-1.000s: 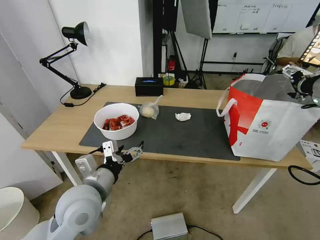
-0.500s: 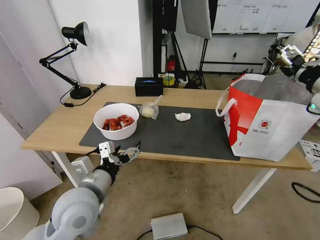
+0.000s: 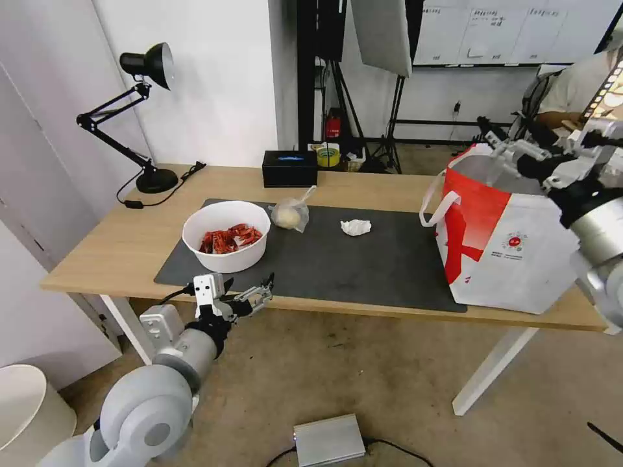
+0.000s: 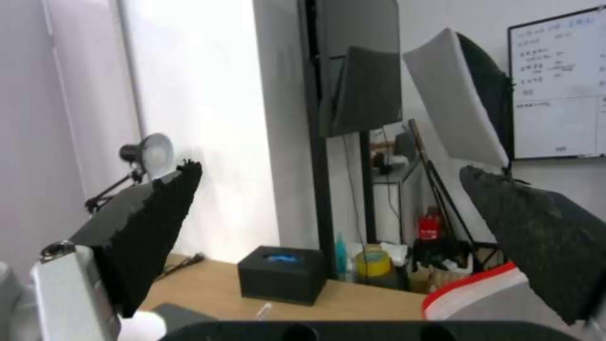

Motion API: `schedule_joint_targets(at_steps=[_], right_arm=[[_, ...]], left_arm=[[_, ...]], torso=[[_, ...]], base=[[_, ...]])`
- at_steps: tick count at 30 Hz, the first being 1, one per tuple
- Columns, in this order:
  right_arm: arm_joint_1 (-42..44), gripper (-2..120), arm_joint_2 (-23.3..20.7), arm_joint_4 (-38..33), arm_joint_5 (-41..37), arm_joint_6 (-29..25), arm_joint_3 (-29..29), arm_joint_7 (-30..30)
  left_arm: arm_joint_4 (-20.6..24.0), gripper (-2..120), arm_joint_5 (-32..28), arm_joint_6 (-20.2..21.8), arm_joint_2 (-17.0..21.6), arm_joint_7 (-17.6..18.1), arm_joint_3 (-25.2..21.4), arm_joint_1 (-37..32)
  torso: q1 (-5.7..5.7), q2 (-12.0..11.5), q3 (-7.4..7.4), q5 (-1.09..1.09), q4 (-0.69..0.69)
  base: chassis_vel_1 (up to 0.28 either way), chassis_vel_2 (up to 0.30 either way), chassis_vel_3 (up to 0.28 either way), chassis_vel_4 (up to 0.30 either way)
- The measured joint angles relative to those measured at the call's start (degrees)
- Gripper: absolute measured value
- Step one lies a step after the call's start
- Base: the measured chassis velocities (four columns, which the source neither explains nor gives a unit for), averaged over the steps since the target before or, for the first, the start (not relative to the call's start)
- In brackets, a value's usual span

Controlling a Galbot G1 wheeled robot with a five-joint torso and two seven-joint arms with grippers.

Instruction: Pick up the trash from the table and place it into the takeout bag.

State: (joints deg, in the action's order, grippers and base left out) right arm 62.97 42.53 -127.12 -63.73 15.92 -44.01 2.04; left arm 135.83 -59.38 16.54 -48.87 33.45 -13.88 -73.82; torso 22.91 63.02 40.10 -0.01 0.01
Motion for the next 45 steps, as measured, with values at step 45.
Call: schedule_joint_targets(at_steps=[45], right_arm=[[30.7, 100, 13.7, -4.6, 29.0, -2.6, 6.5, 1.5]], left_arm=[[-3.9, 100, 20.8, 1.9, -0.6, 1.6, -4.9, -7.9]], torso=[[0.0, 0.0, 0.0, 0.0, -0.01]], base=[[0.0, 0.0, 0.0, 0.0]])
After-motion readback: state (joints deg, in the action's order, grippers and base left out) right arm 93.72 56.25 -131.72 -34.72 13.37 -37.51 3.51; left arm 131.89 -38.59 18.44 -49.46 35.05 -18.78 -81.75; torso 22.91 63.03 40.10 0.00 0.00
